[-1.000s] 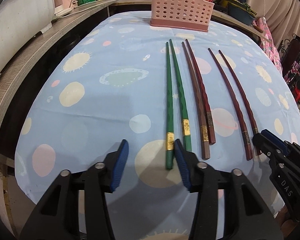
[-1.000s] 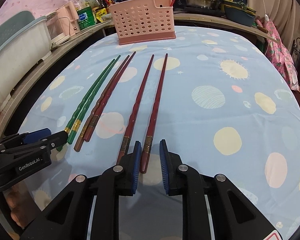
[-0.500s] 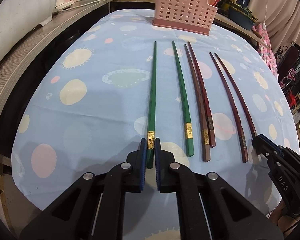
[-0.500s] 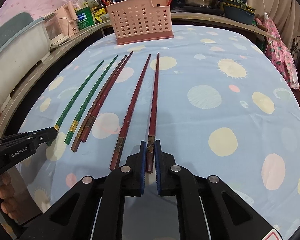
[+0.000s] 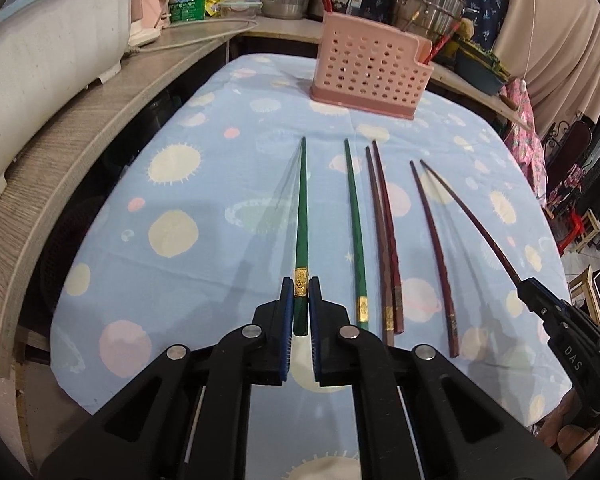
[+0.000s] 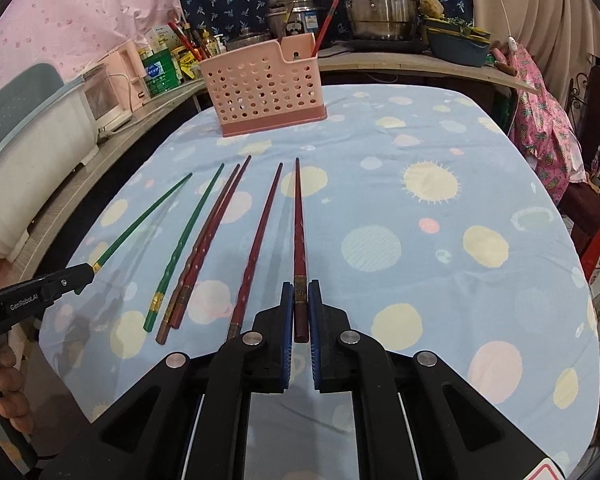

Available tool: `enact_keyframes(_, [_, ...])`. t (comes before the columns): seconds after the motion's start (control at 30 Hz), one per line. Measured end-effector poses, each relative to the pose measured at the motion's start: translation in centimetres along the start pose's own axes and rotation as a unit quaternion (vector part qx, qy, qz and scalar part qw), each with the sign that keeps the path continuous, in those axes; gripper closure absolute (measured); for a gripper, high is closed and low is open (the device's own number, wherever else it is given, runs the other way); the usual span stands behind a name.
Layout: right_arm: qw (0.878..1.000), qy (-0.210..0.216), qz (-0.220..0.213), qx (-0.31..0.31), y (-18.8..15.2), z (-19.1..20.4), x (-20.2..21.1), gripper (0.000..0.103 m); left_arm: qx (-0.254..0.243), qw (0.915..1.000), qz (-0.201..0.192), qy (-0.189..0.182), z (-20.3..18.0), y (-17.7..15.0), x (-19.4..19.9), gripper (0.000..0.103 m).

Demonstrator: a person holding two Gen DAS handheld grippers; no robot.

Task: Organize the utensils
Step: 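Lift and carry both held chopsticks up over the pink holder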

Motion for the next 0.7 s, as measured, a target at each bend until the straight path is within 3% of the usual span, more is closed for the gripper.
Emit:
enact_keyframes(0.4, [0.995,-0.005,-0.099,-0.008,8.4,-2.4,5.0,0.096,0.010,0.9970,-0.073,-0.022,-1.4,6.5,5.0,0.096])
enact_keyframes(0.7, [0.989,0.004,-0.148,-0.012,14.1,-3.2,6.0,0.096,0.009,0.9930,-0.111,-0.039,-3.7,12.0,6.7,0.096])
Point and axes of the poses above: each gripper's, at about its wrist camera, not at the fingertips, and x roughly against the way its jaws point, z to its left, y to its top, the point moved 5 cm from there along -x, roughly the way its jaws point, and after that the axes turned 12 degrees about x, right-handed, at the moved point
